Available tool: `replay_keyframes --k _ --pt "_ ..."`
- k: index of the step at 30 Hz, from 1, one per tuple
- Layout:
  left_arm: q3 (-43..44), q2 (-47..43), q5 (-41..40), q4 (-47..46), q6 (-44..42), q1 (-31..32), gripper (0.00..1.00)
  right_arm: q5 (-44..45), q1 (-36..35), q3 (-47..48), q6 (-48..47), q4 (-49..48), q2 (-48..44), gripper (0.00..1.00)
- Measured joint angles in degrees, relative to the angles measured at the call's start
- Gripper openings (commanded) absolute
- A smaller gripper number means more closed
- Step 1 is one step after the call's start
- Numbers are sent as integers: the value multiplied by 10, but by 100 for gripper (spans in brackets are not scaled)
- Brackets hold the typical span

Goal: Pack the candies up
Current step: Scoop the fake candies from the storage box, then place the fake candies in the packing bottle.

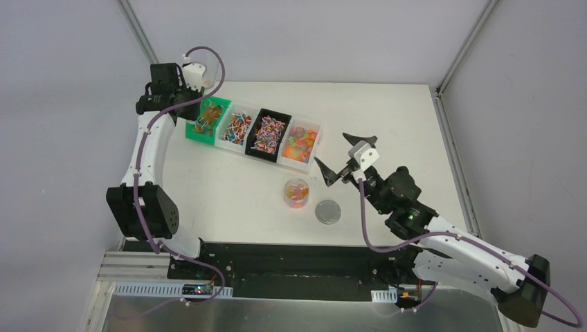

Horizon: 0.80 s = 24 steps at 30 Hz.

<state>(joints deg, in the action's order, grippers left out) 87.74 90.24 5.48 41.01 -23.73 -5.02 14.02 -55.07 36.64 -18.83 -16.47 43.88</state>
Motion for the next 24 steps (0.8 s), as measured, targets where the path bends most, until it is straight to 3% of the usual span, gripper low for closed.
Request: replay_keyframes --k 5,15,24 --pt "40 -28 73 19 42 57 0 -82 0 16 -89 -76 80 97" --pt "35 -58 210 54 95 260 0 -239 0 157 -331 -73 251 90" --pt "27 -100 228 80 110 282 0 -253 6 209 -454 -56 325 85"
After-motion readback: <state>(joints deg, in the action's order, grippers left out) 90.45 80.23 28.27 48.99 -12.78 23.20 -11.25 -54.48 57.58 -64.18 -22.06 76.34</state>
